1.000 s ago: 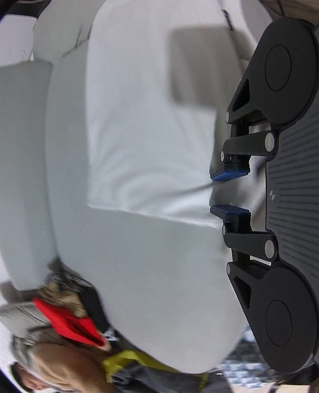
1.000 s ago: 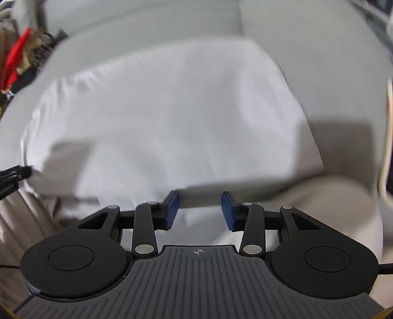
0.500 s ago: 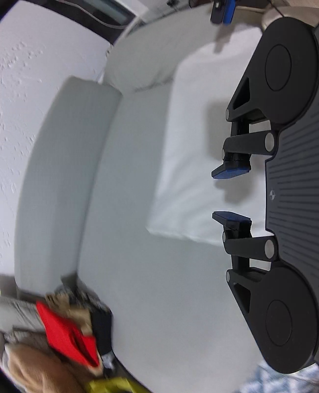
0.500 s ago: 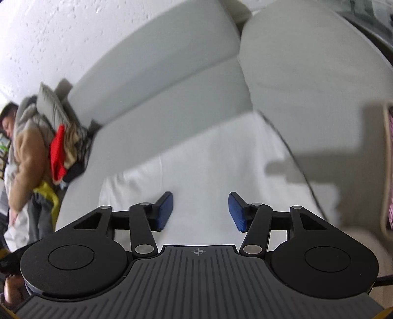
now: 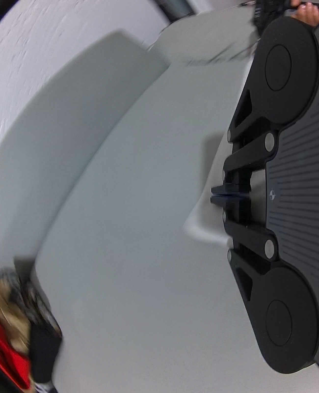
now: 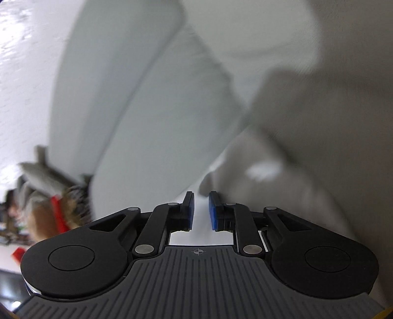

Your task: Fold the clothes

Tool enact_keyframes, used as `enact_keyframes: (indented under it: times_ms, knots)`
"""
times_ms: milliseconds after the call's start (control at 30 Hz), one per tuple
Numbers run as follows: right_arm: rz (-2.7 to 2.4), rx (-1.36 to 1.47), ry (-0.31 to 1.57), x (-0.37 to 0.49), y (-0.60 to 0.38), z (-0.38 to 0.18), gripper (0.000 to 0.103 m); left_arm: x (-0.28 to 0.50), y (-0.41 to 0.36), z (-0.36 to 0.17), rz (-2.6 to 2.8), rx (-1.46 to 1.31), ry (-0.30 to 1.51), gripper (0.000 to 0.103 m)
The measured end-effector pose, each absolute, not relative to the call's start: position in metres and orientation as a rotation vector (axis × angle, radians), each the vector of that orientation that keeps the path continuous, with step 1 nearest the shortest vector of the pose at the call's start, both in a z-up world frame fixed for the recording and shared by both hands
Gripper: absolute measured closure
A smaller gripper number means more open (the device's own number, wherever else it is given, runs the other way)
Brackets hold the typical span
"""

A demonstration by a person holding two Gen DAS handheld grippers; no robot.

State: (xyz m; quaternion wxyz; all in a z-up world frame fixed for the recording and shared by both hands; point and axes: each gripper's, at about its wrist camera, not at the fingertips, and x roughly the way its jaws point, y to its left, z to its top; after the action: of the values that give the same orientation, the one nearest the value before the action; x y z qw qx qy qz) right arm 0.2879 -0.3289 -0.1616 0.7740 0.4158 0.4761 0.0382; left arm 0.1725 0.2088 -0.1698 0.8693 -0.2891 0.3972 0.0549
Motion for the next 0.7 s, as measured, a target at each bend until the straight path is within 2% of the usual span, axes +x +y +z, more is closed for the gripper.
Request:
enact_keyframes:
  times_ms: [100,167,267,300,333,433,567,600,700]
  knots:
    - [-0.119,0.806,0.884,0.283,-0.346,-0.160,0.103,0.171,0.217,-0.171,0.211,-0.615,0.776,0.094]
    - [-0.183,0.727,0.856,0.278,-0.342,-0.154,0.103,0.170,0.206,-0.162,0.315,-0.443,0.760,0.097]
    - [-0.206,0.576,0.837,0.269,-0.321,-0.137,0.103,0.159,0.207,-0.156,0.327,-0.394,0.783,0.097]
    - [-0.203,0.562,0.830,0.261,-0.318,-0.129,0.099,0.151,0.206,-0.150,0.310,-0.408,0.780,0.097]
    - [-0.193,0.565,0.824,0.250,-0.316,-0.121,0.087,0.143,0.205,-0.144,0.292,-0.419,0.777,0.097]
    - [-0.155,0.574,0.814,0.219,-0.313,-0.097,0.070,0.116,0.191,-0.119,0.231,-0.402,0.778,0.092]
    - [-0.042,0.511,0.865,0.170,-0.296,-0.073,0.063,0.073,0.154,-0.098,0.100,-0.351,0.828,0.078]
    - [-0.015,0.482,0.887,0.159,-0.290,-0.069,0.058,0.062,0.144,-0.094,0.063,-0.339,0.838,0.075]
    - [0.064,0.382,0.950,0.131,-0.265,-0.069,0.057,0.033,0.104,-0.088,-0.036,-0.251,0.845,0.073]
